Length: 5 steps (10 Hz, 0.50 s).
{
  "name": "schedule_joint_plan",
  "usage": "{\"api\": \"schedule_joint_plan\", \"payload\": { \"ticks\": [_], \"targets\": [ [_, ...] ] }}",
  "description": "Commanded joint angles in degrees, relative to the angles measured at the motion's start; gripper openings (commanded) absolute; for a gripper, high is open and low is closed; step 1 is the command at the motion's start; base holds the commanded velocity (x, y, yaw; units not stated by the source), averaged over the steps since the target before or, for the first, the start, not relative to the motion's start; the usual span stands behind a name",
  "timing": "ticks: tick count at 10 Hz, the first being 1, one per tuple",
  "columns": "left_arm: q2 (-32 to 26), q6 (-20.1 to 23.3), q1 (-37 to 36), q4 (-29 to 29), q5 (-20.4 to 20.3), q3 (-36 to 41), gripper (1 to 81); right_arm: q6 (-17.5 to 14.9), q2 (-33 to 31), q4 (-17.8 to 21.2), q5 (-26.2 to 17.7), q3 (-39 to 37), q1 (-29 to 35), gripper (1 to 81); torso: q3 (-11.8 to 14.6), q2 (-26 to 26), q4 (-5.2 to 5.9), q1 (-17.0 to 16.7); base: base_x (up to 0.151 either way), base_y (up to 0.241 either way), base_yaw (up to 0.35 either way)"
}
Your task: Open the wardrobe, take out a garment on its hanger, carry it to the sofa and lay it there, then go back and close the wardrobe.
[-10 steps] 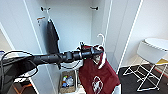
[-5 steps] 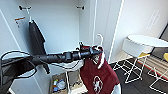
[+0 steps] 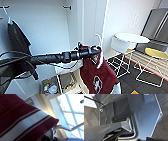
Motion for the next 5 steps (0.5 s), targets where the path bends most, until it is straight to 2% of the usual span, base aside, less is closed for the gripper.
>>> {"api": "schedule_joint_plan", "payload": {
  "ticks": [1,5],
  "targets": [
    [-1.9,0.9,-11.4,2.1,-3.9,2.7,1.0,-0.2,0.4,0.1,-2.7,0.3,1.8,81.1,0.0,0.0,0.0,0.0,0.0,0.0,-0.332],
    [-3.6,0.9,-11.4,3.1,-3.9,3.7,1.0,-0.2,0.4,0.2,-2.7,0.4,1.8,81.1,0.0,0.0,0.0,0.0,0.0,0.0,-0.334]
  ]
}}
